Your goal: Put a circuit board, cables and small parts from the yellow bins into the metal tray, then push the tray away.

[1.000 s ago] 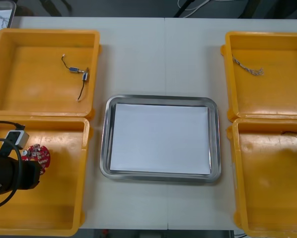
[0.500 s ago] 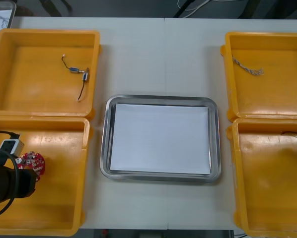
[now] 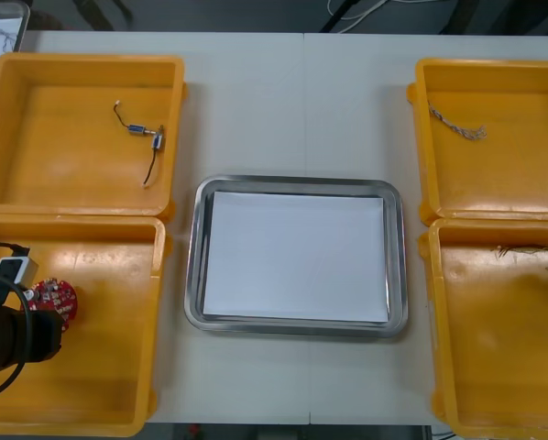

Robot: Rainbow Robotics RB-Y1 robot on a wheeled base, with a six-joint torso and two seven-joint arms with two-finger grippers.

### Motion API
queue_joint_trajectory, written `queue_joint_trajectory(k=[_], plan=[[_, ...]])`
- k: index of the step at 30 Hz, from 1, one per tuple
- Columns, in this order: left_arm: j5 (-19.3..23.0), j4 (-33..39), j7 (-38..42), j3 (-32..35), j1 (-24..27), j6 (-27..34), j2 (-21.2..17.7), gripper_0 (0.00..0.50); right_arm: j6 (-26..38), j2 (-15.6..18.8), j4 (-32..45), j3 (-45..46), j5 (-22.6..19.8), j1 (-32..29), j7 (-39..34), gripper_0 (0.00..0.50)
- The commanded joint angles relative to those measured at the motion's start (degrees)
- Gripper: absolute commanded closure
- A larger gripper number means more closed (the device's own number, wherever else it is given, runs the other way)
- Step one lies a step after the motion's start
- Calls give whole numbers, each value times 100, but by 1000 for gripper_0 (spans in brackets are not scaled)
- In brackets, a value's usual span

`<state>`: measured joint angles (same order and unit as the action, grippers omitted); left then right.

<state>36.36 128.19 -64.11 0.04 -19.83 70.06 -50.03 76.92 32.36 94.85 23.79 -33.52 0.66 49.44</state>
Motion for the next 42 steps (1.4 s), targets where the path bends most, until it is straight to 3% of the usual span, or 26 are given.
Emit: queue_joint_trajectory(k=[1,6,8,9,11,13,16,18,29,33,42], plan=[[-173,13,364,-153,-127,-168,-217,500,51,87,60,-120,-111,-110,-66,500],[-191,4,435,-197,-118,-238,-217,482,569,245,473,-41,-120,-110,4,500],[-164,4,496,-206,-118,-264,-217,367,824,333,684,3,-137,-110,22,500],[-155,4,496,-206,-118,-264,-217,337,877,342,746,21,-137,-110,31,500],[-120,4,549,-206,-118,-291,-217,188,1070,403,913,74,-155,-110,40,500],[-94,4,584,-206,-118,-308,-217,113,1193,421,1009,91,-172,-110,40,500],[-32,13,654,-206,-118,-335,-217,90,1308,456,1097,100,-216,-110,40,500],[-15,4,707,-206,-118,-352,-217,9,1343,456,1124,100,-251,-110,40,500],[20,75,936,-162,40,-317,-279,0,1694,377,1625,91,-427,-233,-31,500],[99,207,1015,14,84,-18,-314,0,1800,298,1941,100,-445,-382,-66,500],[1075,576,1226,902,251,922,-472,0,2037,-71,2829,100,-454,-813,-198,500]])
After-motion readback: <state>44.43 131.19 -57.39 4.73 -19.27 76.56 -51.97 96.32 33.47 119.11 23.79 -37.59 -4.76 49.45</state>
